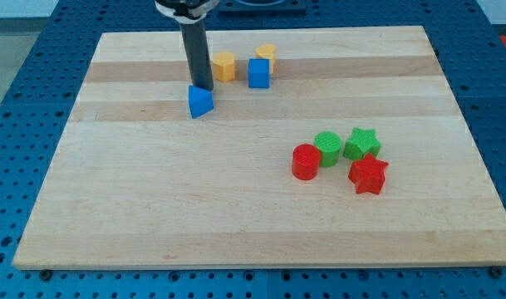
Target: Slide the blue triangle towards the right side
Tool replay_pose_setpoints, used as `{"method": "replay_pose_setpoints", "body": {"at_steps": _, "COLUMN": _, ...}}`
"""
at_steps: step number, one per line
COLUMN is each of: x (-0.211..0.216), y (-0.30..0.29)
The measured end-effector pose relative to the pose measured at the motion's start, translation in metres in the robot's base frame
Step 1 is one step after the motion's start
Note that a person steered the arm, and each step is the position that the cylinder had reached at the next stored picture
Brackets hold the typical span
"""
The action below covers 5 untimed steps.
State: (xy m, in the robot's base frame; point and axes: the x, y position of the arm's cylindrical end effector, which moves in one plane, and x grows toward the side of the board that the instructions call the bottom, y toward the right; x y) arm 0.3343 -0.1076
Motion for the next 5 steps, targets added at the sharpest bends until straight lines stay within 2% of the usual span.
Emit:
{"method": "replay_pose_setpoints", "body": {"at_steps": 1, "x": 0.004, "y": -0.028}}
{"method": "replay_pose_setpoints", "body": {"at_steps": 2, "x": 0.037, "y": -0.044}}
{"method": "replay_pose_setpoints", "body": {"at_steps": 3, "x": 0.042, "y": -0.047}}
{"method": "replay_pose_setpoints", "body": {"at_steps": 4, "x": 0.042, "y": -0.023}}
{"method": "replay_pose_setpoints", "body": {"at_steps": 5, "x": 0.043, "y": 0.027}}
